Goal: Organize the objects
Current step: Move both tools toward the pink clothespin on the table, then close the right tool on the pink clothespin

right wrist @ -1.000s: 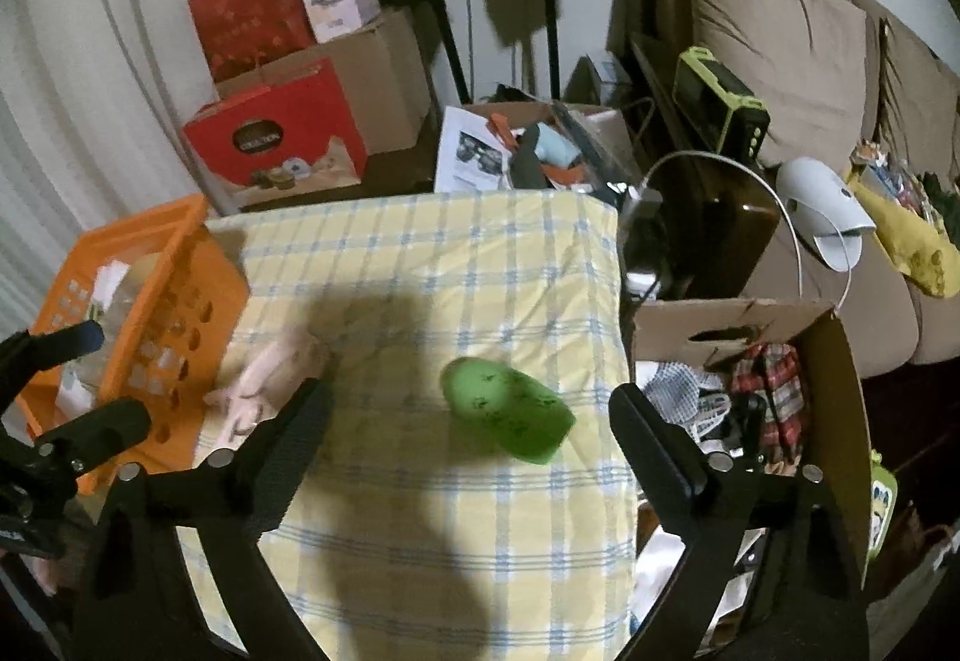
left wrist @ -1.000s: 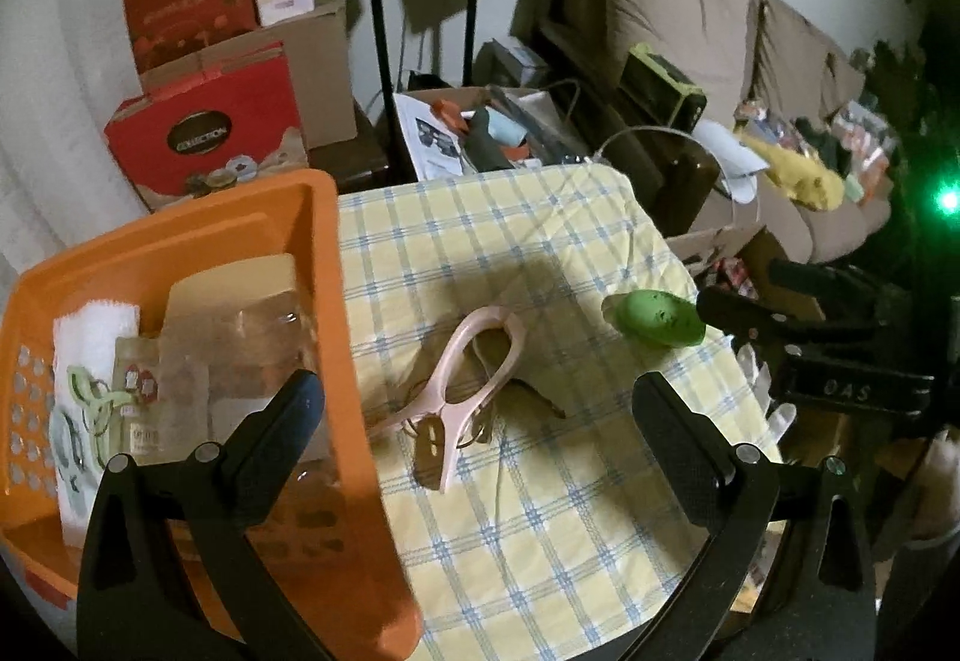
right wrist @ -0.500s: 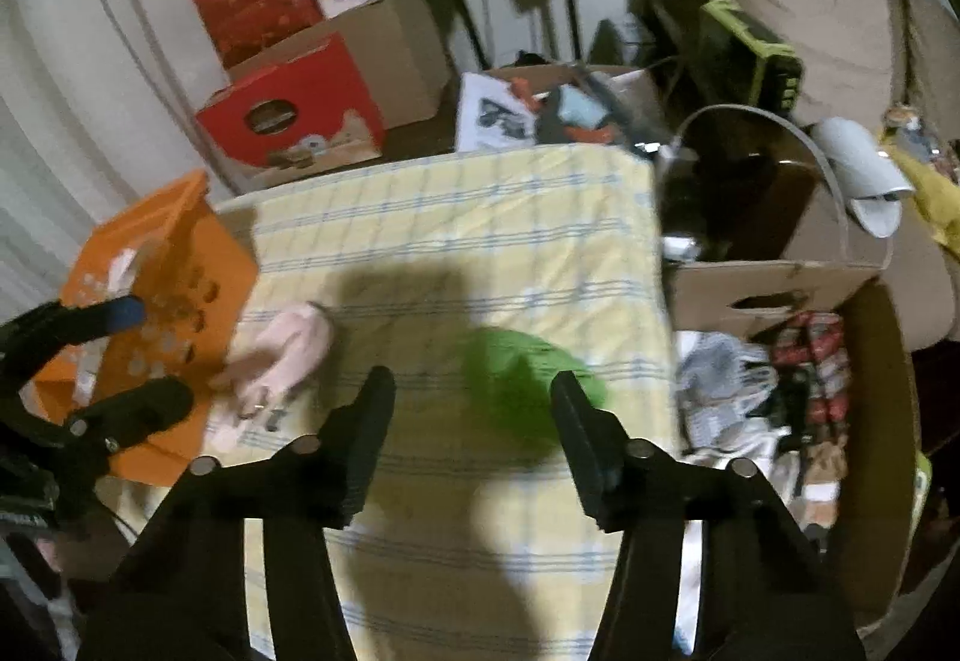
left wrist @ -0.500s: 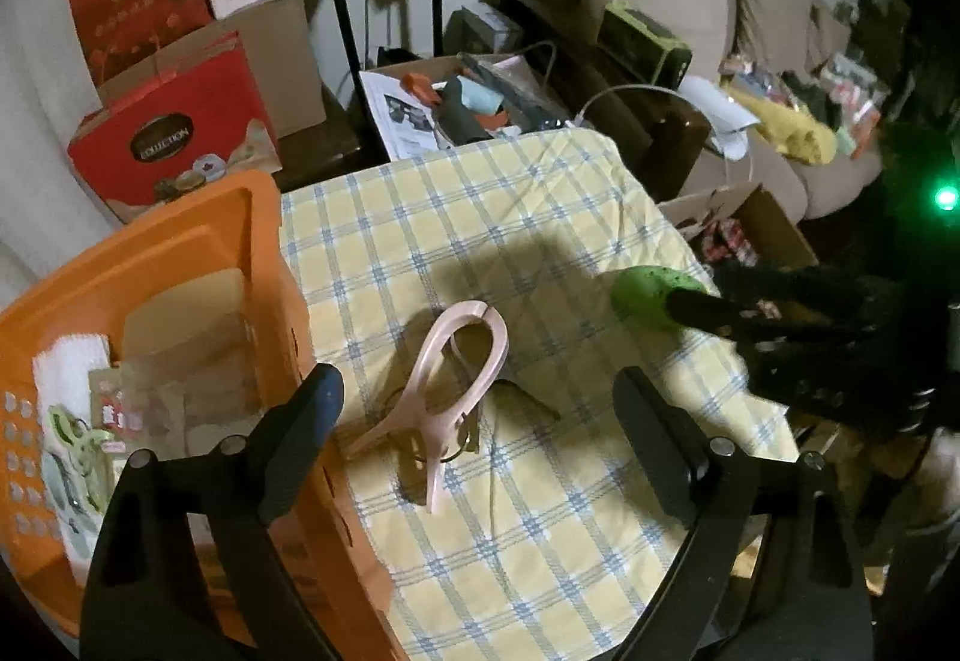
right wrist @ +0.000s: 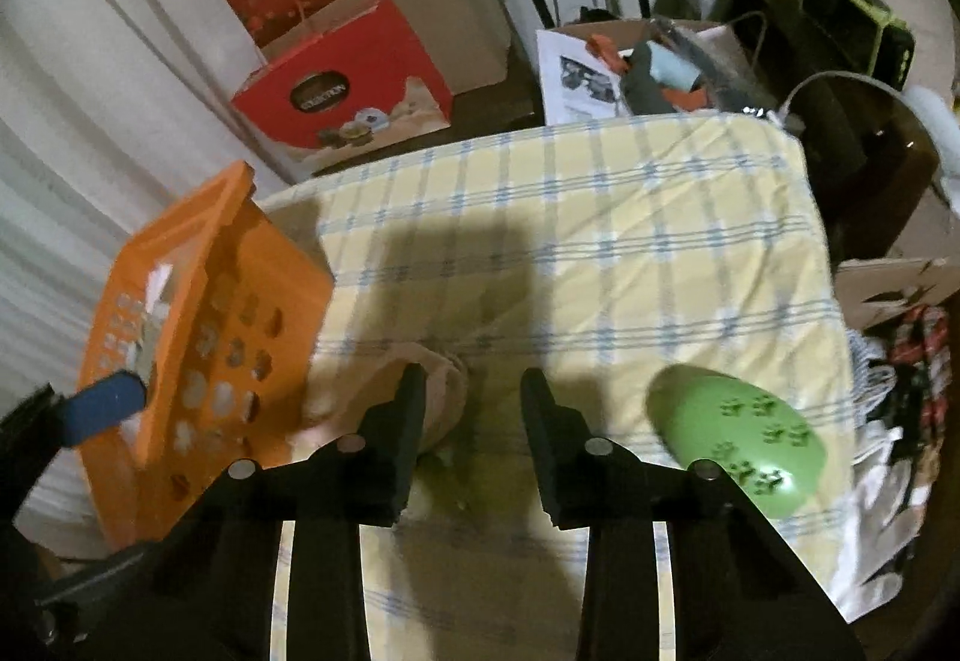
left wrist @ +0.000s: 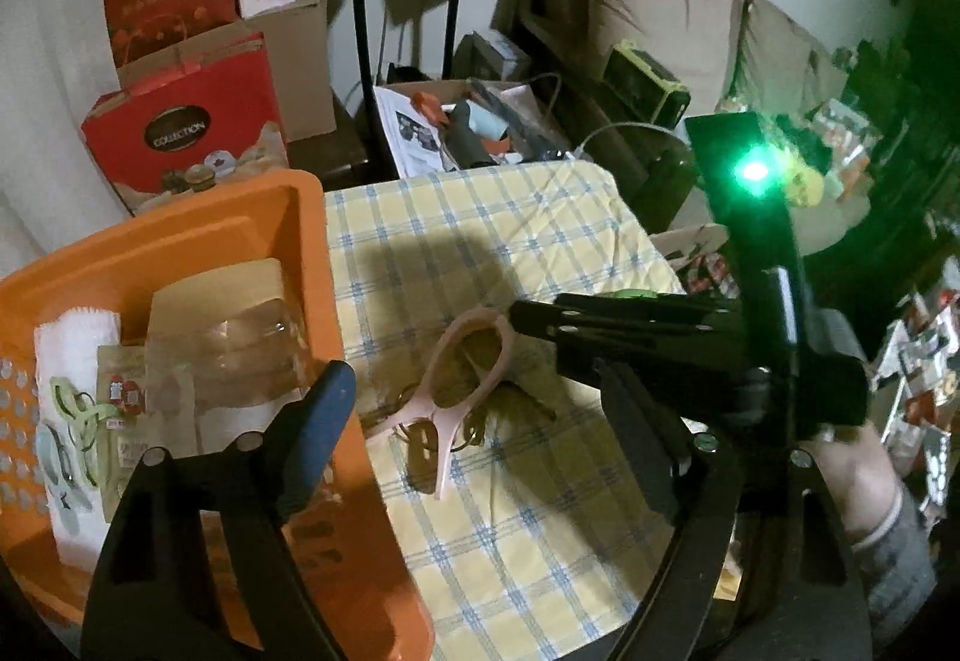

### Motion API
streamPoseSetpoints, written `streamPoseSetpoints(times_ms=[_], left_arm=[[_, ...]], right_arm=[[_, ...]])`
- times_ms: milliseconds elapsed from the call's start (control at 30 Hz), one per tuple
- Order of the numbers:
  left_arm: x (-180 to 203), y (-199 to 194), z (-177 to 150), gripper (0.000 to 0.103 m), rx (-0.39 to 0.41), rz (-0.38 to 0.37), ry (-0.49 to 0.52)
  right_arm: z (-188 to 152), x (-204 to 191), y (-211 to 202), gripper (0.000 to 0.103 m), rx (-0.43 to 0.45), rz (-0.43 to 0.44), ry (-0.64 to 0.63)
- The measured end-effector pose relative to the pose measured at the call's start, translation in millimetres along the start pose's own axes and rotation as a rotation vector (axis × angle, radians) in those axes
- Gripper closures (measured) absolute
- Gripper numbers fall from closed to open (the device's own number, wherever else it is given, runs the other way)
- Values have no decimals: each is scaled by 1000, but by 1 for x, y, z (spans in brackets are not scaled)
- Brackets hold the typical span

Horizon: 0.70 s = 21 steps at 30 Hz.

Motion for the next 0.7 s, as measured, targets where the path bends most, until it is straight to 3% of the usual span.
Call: streamPoseSetpoints(times_ms=[133, 300, 467, 700], left_arm=[[-4, -11, -3, 21, 30, -22, -27], [-3, -15, -5, 21, 33, -25, -36], [-1, -16, -7, 21, 36, -40, -42], [18, -11, -8, 20, 18, -61, -10]], right_arm=[[-2, -9, 4, 69, -9, 7, -22], [-8, -9, 16, 69, -39, -44, -37], [-12, -5, 12, 87, -41, -67, -57], [-19, 25, -10, 90, -43, -150, -62]])
Point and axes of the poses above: each gripper's, at about its wrist camera, not at the fingertips, and y roughly the way its jaws point, x to its right, z to its top, the point moved 4 cm from there along y, roughly the way its jaws point, and after that the axes turned 13 degrees about y, right-handed, at the moved point
